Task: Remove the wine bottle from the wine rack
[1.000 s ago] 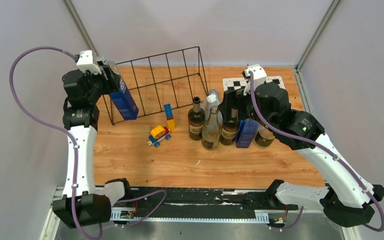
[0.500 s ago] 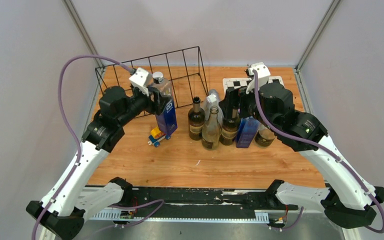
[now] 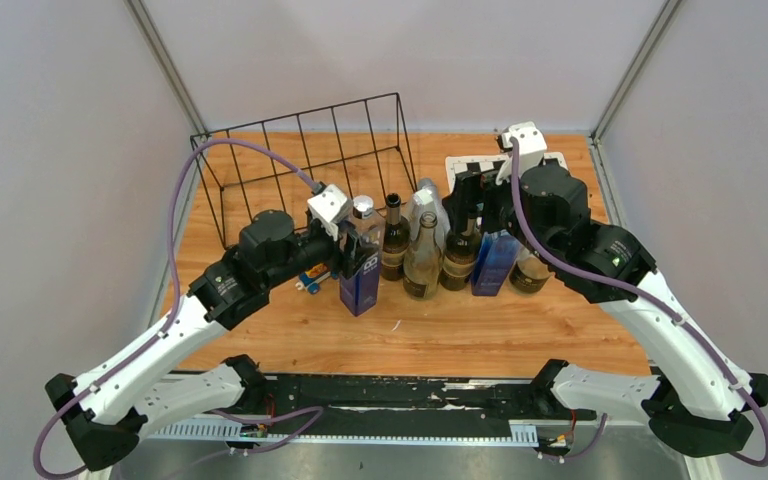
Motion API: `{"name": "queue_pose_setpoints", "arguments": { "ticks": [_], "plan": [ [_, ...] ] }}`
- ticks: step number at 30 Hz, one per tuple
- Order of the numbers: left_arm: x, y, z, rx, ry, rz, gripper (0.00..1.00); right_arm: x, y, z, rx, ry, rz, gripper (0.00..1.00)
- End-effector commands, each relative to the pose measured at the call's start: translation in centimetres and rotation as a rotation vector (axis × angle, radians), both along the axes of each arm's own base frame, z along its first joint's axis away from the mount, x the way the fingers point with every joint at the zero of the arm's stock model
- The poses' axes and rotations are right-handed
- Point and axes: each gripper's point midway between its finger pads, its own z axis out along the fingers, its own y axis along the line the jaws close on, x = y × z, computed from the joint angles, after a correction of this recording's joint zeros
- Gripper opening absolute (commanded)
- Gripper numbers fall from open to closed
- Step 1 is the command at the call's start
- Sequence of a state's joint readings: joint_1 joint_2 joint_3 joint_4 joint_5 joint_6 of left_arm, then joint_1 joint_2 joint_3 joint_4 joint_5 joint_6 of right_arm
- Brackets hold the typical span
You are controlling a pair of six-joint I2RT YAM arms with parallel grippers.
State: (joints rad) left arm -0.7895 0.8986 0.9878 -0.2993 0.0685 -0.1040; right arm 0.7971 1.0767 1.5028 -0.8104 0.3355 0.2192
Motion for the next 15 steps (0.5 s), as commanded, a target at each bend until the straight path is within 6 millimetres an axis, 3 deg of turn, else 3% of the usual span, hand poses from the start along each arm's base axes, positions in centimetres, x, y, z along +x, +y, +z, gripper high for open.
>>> {"name": "queue_pose_setpoints", "arguments": {
  "ticks": [1, 5, 10, 15],
  "plan": [
    [-2.3, -1.9, 8.6, -0.251, -0.194, -0.083, 0.00, 0.2, -2.2, 5.1, 0.095, -0.125, -0.094, 0.99],
    [-4.3, -4.0, 8.3, -0.273, -0.171, -0.165, 0.00, -0.2, -3.0, 8.2, 0.135, -0.184, -0.105, 0.99],
    [-7.0, -6.4, 8.8, -0.323, -0.159, -0.266, 0.00, -0.4, -3.2, 9.9, 0.160, -0.209, -0.103, 0.99],
    [-9.5, -10.3, 8.5, -0.377, -0.163, -0.392, 0.00, -0.8, -3.5, 11.3, 0.209, -0.223, -0.114, 0.99]
  ]
}}
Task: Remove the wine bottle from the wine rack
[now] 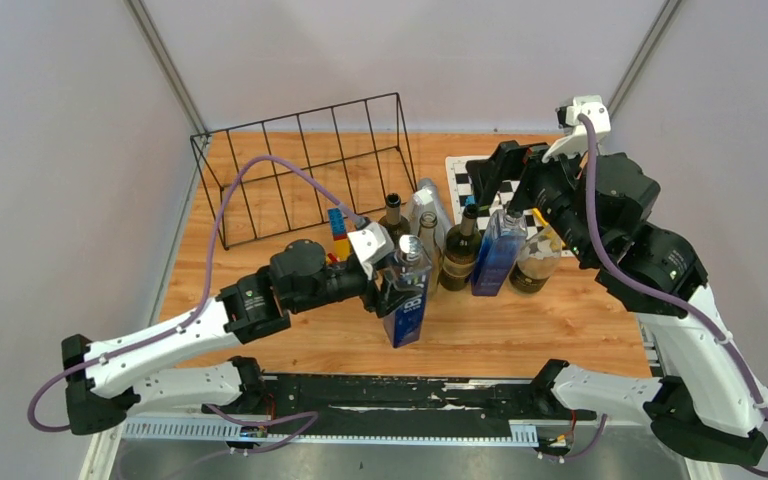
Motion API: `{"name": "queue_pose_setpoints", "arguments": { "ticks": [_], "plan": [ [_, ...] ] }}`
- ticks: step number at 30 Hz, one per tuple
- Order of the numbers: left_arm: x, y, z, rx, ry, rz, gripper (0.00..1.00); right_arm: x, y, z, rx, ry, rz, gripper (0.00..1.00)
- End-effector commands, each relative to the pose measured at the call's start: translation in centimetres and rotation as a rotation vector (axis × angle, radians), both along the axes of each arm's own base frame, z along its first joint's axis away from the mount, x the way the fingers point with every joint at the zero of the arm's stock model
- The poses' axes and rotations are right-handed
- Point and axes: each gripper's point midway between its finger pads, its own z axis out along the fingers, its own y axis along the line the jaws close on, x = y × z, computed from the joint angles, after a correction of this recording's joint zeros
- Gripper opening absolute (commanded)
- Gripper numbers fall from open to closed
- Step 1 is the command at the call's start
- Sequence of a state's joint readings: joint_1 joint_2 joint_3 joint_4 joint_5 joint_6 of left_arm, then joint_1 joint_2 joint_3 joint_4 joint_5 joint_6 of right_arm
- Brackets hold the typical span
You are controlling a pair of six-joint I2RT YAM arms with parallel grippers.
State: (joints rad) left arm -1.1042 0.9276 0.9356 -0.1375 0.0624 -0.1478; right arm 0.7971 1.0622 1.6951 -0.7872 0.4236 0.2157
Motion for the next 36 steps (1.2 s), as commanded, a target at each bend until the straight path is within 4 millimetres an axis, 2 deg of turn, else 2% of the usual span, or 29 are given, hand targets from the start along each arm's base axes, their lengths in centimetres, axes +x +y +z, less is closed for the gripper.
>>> {"name": "queue_pose_setpoints", "arguments": {
  "ticks": [1, 3, 5, 6, 9, 19, 25, 30, 36],
  "plan": [
    [-2.0, -3.5, 8.0, -0.315, -0.115, -0.109, 0.00, -0.3, -1.0, 2.7, 0.071, -0.051, -0.028, 0.99],
    [-2.5, -4.9, 7.5, -0.330, -0.131, -0.146, 0.00, -0.6, -1.2, 3.3, 0.089, -0.060, -0.026, 0.99],
    [-2.7, -6.1, 7.9, -0.369, -0.158, -0.169, 0.00, -0.9, -1.2, 3.5, 0.098, -0.067, -0.016, 0.99],
    [-2.4, -6.8, 7.3, -0.357, -0.159, -0.174, 0.00, -1.0, -1.2, 3.6, 0.099, -0.067, -0.012, 0.99],
    [-2.0, -8.4, 7.1, -0.380, -0.190, -0.187, 0.00, -1.2, -1.2, 3.3, 0.097, -0.065, -0.001, 0.99],
    [0.1, -12.1, 5.4, -0.423, -0.277, -0.157, 0.00, -1.5, -1.4, 2.9, 0.093, -0.062, 0.002, 0.99],
    [1.7, -13.2, 4.3, -0.385, -0.311, -0.126, 0.00, -1.4, -1.3, 2.5, 0.079, -0.058, 0.002, 0.99],
    [3.6, -13.1, 3.6, -0.372, -0.314, -0.091, 0.00, -1.3, -1.2, 2.3, 0.070, -0.057, 0.005, 0.99],
    [4.8, -13.2, 3.0, -0.338, -0.332, -0.072, 0.00, -1.1, -1.1, 1.8, 0.055, -0.049, 0.001, 0.99]
  ]
}}
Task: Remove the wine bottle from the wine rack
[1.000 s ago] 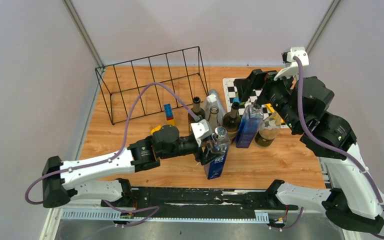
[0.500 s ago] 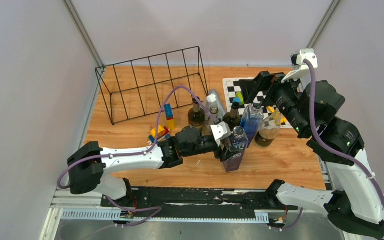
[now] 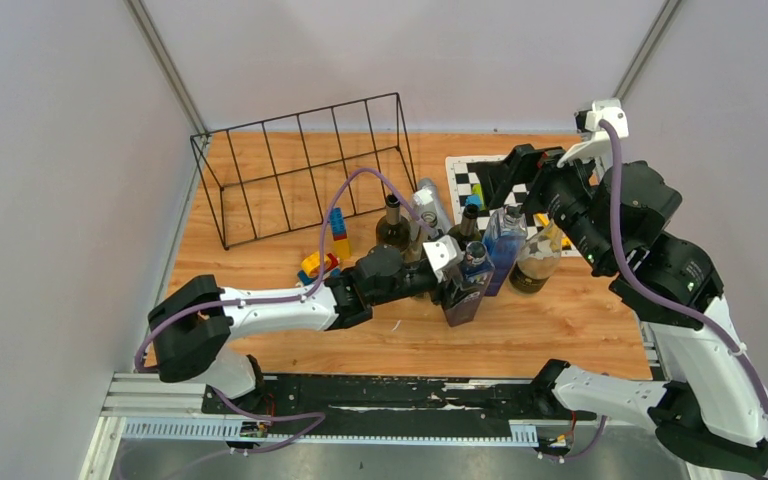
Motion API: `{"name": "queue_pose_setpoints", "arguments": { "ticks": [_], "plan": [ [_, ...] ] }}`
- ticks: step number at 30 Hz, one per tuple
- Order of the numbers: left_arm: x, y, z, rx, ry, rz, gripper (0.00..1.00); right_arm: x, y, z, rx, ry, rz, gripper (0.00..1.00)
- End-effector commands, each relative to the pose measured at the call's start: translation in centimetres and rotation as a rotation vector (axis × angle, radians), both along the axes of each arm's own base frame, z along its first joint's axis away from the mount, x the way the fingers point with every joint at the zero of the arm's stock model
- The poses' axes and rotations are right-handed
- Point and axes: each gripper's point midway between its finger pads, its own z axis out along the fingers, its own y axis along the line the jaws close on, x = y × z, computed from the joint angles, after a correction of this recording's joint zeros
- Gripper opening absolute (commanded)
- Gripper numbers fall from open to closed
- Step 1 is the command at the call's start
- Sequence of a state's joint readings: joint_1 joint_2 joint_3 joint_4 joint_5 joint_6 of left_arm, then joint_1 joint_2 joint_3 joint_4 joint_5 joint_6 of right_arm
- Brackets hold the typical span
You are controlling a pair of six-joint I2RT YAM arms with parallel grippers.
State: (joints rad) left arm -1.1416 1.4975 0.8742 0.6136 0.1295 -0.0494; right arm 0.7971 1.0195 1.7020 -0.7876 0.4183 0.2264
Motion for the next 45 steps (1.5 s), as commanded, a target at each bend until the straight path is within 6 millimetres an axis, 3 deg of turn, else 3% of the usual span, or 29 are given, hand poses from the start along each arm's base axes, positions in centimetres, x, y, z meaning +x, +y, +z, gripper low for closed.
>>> {"name": "queue_pose_setpoints", "arguments": {
  "ticks": [1, 10, 22, 28, 37, 45],
  "plan": [
    [1.2, -0.2, 10.3, -0.261, -0.185, 0.031, 0.00, 0.1, -0.1, 0.4, 0.010, -0.018, -0.003, 0.99],
    [2.3, -0.2, 9.2, -0.166, -0.212, 0.079, 0.01, 0.1, 0.1, 0.1, 0.004, -0.013, 0.004, 0.99],
    [3.0, 0.4, 8.6, -0.154, -0.178, 0.125, 0.45, 0.2, 0.3, -0.1, 0.004, -0.010, 0.009, 0.99],
    [2.9, 0.4, 8.4, -0.146, -0.169, 0.124, 0.53, 0.1, 0.3, -0.1, 0.005, -0.011, 0.010, 0.99],
    [3.2, 0.5, 8.1, -0.136, -0.151, 0.140, 0.76, 0.0, 0.2, -0.2, 0.007, -0.011, 0.008, 0.99],
    [3.3, 0.5, 8.0, -0.133, -0.146, 0.145, 0.83, 0.1, 0.2, -0.3, 0.003, -0.010, 0.012, 0.99]
  ]
}}
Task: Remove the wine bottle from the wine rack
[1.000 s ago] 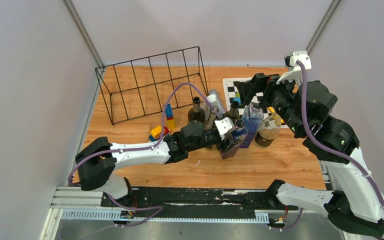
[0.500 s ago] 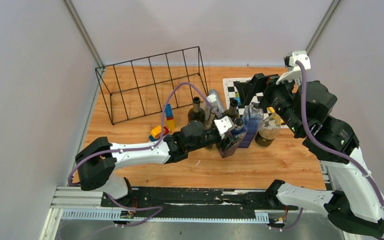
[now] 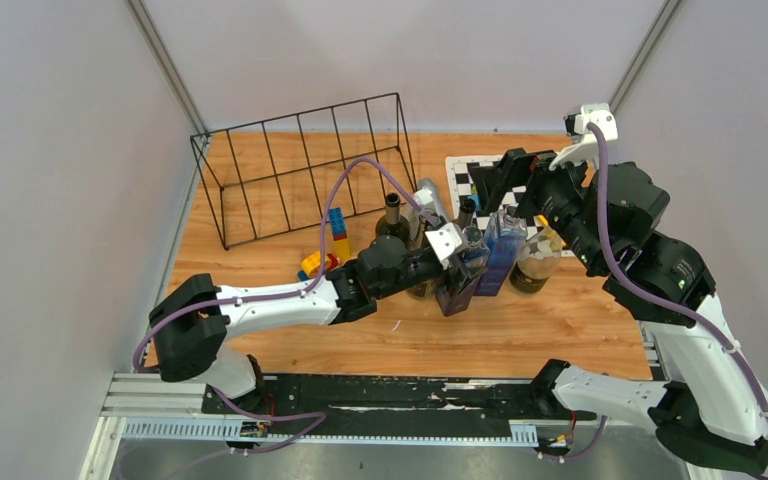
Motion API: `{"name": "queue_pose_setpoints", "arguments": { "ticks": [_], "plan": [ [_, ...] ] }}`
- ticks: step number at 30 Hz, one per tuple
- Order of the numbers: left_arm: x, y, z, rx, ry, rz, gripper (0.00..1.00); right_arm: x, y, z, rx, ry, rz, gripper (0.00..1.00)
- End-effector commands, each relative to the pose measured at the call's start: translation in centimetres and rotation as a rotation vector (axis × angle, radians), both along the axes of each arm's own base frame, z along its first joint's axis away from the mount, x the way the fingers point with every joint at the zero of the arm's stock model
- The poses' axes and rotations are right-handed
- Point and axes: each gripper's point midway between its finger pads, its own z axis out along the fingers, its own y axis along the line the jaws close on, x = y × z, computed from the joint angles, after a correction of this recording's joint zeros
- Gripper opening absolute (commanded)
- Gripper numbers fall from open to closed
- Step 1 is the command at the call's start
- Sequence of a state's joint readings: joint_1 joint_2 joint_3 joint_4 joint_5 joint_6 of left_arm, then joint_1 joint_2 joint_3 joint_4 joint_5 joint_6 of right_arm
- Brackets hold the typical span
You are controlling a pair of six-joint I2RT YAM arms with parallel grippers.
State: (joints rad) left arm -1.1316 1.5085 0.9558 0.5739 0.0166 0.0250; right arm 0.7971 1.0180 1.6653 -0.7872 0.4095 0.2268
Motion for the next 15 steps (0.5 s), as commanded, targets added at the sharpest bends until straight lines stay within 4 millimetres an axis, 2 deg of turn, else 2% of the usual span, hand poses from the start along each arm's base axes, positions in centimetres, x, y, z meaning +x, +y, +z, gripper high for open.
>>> {"name": "queue_pose_setpoints", "arguments": {
  "ticks": [1, 7, 15],
  "plan": [
    [0.3, 0.4, 5.6, -0.128, -0.071, 0.017, 0.84, -0.2, -0.2, 1.1, 0.027, -0.035, 0.004, 0.99],
    [0.3, 0.3, 6.0, -0.131, -0.074, 0.017, 0.99, -0.1, -0.2, 1.0, 0.024, -0.034, 0.001, 0.99],
    [0.2, 0.5, 7.0, -0.132, -0.086, 0.017, 1.00, 0.0, -0.2, 1.0, 0.019, -0.037, -0.004, 0.99]
  ]
}}
